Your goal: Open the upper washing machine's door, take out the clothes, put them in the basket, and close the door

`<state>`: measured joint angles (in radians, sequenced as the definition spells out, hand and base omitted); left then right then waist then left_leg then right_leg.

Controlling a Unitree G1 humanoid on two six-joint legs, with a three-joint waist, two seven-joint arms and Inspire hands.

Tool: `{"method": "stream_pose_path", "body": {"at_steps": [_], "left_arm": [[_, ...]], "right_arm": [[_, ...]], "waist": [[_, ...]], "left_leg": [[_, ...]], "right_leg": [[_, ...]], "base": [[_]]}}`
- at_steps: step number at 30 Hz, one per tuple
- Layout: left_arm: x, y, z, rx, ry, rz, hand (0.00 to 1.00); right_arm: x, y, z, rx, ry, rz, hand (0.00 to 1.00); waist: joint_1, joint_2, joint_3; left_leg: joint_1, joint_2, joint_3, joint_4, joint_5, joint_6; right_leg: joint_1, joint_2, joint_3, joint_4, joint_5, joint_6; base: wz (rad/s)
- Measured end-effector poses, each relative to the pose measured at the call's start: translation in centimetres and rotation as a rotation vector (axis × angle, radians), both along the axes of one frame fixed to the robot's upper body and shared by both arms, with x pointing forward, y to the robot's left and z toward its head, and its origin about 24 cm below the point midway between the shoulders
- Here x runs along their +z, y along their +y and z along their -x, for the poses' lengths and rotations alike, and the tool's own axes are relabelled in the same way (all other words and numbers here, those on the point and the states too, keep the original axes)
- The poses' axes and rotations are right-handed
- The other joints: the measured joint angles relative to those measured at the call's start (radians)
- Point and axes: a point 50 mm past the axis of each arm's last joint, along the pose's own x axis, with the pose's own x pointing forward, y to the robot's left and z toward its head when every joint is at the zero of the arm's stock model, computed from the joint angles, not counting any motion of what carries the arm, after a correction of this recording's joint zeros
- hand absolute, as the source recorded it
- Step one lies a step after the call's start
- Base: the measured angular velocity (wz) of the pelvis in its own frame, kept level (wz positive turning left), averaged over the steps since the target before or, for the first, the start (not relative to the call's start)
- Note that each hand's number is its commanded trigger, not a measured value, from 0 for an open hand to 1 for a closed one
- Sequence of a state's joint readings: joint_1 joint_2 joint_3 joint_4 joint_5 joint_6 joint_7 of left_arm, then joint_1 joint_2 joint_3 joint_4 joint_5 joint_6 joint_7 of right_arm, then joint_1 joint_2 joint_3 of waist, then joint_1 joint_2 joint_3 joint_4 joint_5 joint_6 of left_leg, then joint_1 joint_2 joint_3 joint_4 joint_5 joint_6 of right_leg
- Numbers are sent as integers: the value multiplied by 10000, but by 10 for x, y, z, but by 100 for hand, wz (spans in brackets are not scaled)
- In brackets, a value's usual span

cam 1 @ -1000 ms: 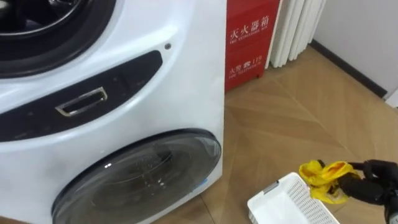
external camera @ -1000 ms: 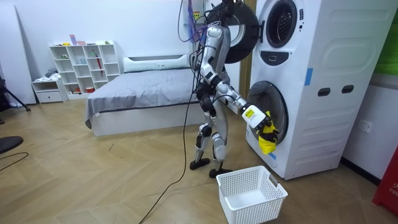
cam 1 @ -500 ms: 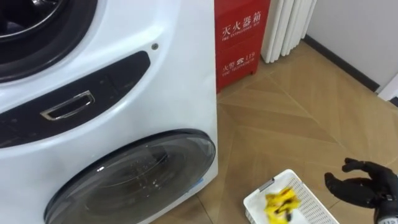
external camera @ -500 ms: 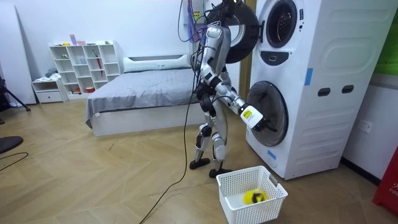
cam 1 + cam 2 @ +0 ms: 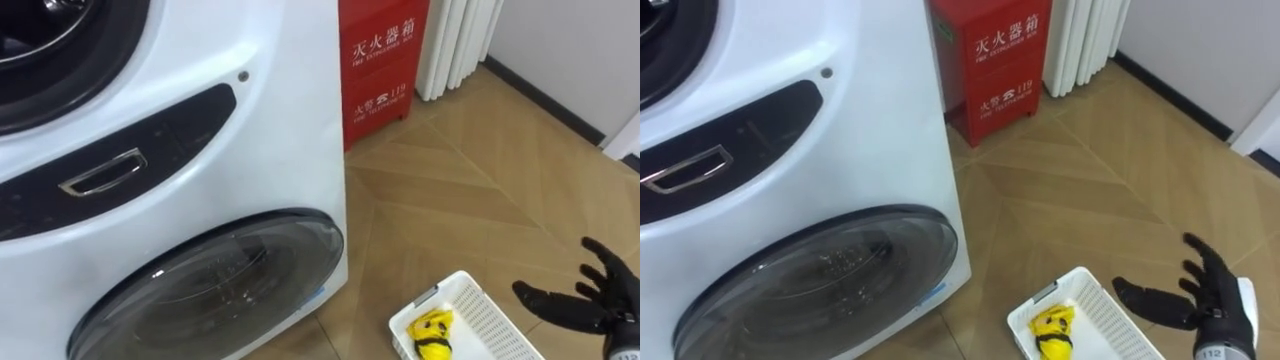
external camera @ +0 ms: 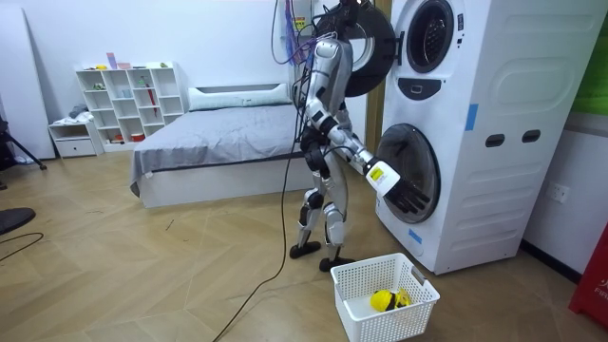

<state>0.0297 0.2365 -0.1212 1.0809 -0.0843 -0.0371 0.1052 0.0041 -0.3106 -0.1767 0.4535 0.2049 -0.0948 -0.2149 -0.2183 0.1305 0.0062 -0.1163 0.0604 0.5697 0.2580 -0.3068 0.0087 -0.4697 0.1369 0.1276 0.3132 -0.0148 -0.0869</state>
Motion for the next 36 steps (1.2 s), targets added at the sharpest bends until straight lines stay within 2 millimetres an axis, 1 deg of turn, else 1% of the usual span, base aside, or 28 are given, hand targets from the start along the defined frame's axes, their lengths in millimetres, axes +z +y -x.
{"method": "stream_pose_path", "body": {"at_steps": [1, 2, 3, 4, 6, 9, 10, 11, 12, 13, 14, 15, 16, 17, 18, 19, 20, 21, 22, 23, 24, 25, 26, 27, 29, 32, 35, 36], "left_arm": [[0, 0, 2, 9, 21, 0, 0], [-1, 0, 3, 11, 19, 1, 0], [-1, 0, 4, 10, 23, 0, 0], [-1, 0, 5, 17, 47, 0, 0], [-2, 0, 7, 27, 97, 6, 0], [-2, 0, 9, 11, 99, 22, 0], [-1, 0, 12, 4, 38, 22, 0], [-1, 1, 15, -8, 8, 3, 0], [-1, 2, 16, -46, 32, -27, 0], [-1, 2, 20, -176, 147, -125, 0], [-2, 4, 25, -455, 322, -309, 0], [-2, 4, 29, -522, 395, -370, 0], [-3, 5, 35, -566, 554, -443, 0], [-4, 5, 40, -625, 703, -481, 0], [-4, 6, 44, -688, 794, -517, 0], [-5, 6, 49, -710, 902, -560, 0], [-5, 7, 53, -636, 1015, -579, 0], [-6, 7, 55, -607, 1094, -578, 0], [-7, 7, 58, -477, 1178, -555, 0], [-8, 5, 60, -219, 1181, -504, 0], [-9, 3, 62, -101, 1195, -491, 0], [-10, 0, 64, 33, 1209, -472, 0], [-11, -1, 70, 186, 1333, -431, 0], [-11, -1, 73, 273, 1403, -424, 0], [-12, 1, 81, 616, 1680, -569, 0], [-13, 1, 88, 1081, 1882, -737, 0], [-14, -1, 93, 1220, 1971, -860, 0], [-14, -1, 93, 1207, 1989, -865, 0]], "right_arm": [[0, 0, 1, -26, -3, -51, 0], [-1, 0, 2, -61, -2, -120, 0], [-2, 0, 2, -86, -1, -174, 0], [-3, 0, 3, -112, 10, -247, 0], [-4, 0, 5, -130, 54, -324, 0], [-14, 0, 11, -187, 399, -597, 0], [-22, 0, 16, -213, 742, -818, 0], [-33, 0, 27, -275, 1196, -1070, 0], [-39, 0, 33, -348, 1446, -1239, 0], [-54, -1, 48, -532, 2076, -1592, 0], [-70, -1, 65, -791, 2867, -1881, 0], [-78, -1, 72, -931, 3248, -2052, 0], [-92, 1, 87, -1111, 4001, -2396, 0], [-103, 3, 103, -1349, 4659, -2843, 0], [-108, 5, 110, -1442, 4965, -3065, 0], [-117, 9, 123, -1661, 5416, -3588, 0], [-125, 14, 134, -1823, 5819, -4109, 0], [-129, 17, 139, -1887, 6014, -4350, 0], [-136, 25, 150, -2009, 6501, -4770, 0], [-142, 32, 160, -1939, 7000, -5049, 0], [-144, 35, 164, -1916, 7199, -5171, 0], [-147, 41, 170, -1820, 7489, -5366, 0], [-149, 46, 174, -1607, 7768, -5511, 0], [-150, 48, 174, -1504, 7845, -5570, 0], [-153, 56, 177, -1288, 8045, -5796, 0], [-155, 62, 178, -1136, 8256, -6035, 0], [-156, 64, 179, -828, 8501, -5898, 0], [-156, 65, 180, -789, 8555, -5876, 0]], "waist": [[0, -37, 8], [0, -90, 40], [8, -114, 54], [21, -166, 54], [15, -190, 42], [70, -197, 40], [76, -201, 35], [98, -214, 31], [102, -250, 15], [153, -301, -22], [316, -393, -60], [329, -440, -64], [353, -513, -69], [412, -582, -103], [447, -612, -110], [582, -651, -113], [663, -744, -75], [685, -786, -60], [861, -885, -33], [1055, -961, -27], [1139, -983, -34], [1223, -1036, -6], [1371, -1109, 1], [1397, -1103, -26], [1422, -1161, -10], [1523, -1204, 17], [1695, -1234, 34], [1699, -1241, 39]], "left_leg": [[22, 4, 0, -1, 0, 0], [49, 8, -3, 0, 0, 0], [56, 11, -6, 0, 0, 0], [42, 14, -11, -1, 0, 0], [54, 23, -88, -1, -1, -1], [315, 57, -470, 1, -1, -2], [516, 105, -606, -33, 1, -11], [754, 152, -753, -95, 16, -41], [846, 154, -871, -144, 34, -71], [1079, 170, -995, -279, 69, -132], [1263, 175, -1156, -368, 115, -195], [1343, 194, -1213, -392, 120, -203], [1480, 219, -1401, -426, 130, -222], [1580, 226, -1610, -428, 132, -225], [1636, 231, -1737, -443, 135, -229], [1754, 260, -1934, -475, 138, -235], [1912, 272, -2149, -563, 164, -281], [2002, 280, -2254, -603, 179, -308], [2186, 292, -2393, -667, 198, -340], [2329, 293, -2555, -714, 200, -345], [2366, 293, -2654, -725, 200, -345], [2456, 287, -2848, -735, 200, -344], [2510, 283, -2985, -736, 200, -344], [2504, 283, -3032, -734, 200, -344], [2498, 273, -3334, -708, 201, -341], [2552, 268, -3519, -711, 203, -338], [2610, 271, -3577, -728, 204, -337], [2625, 272, -3605, -729, 205, -336]], "right_leg": [[23, 4, 0, -2, -3, -4], [59, 8, 0, -9, -5, -8], [75, 15, 2, -16, -6, -8], [78, 17, -2, -34, -5, -8], [139, 12, -40, -65, -6, -6], [517, 15, -153, -174, -23, -38], [795, 10, -283, -300, -37, -66], [1117, -11, -522, -444, -55, -101], [1237, -24, -566, -465, -87, -126], [1496, -34, -724, -520, -157, -158], [1729, -52, -857, -570, -186, -187], [1830, -55, -934, -596, -210, -202], [2049, -88, -1125, -632, -313, -218], [2225, -113, -1245, -681, -395, -216], [2331, -140, -1356, -728, -415, -228], [2538, -180, -1584, -786, -429, -249], [2752, -199, -1718, -845, -441, -258], [2900, -202, -1791, -935, -442, -258], [3126, -193, -1855, -1025, -480, -250], [3307, -192, -1914, -1111, -536, -232], [3376, -209, -1986, -1135, -554, -228], [3550, -254, -2141, -1169, -600, -212], [3667, -285, -2246, -1203, -626, -197], [3701, -297, -2298, -1242, -625, -196], [3860, -385, -2592, -1310, -642, -177], [4004, -413, -2724, -1316, -652, -173], [4094, -422, -2785, -1324, -655, -174], [4126, -427, -2814, -1341, -655, -173]], "base": [[0], [0], [0], [0], [6], [12], [27], [34], [43], [41], [37], [43], [49], [52], [47], [47], [50], [49], [40], [36], [39], [41], [39], [31], [37], [20], [6], [12]]}}
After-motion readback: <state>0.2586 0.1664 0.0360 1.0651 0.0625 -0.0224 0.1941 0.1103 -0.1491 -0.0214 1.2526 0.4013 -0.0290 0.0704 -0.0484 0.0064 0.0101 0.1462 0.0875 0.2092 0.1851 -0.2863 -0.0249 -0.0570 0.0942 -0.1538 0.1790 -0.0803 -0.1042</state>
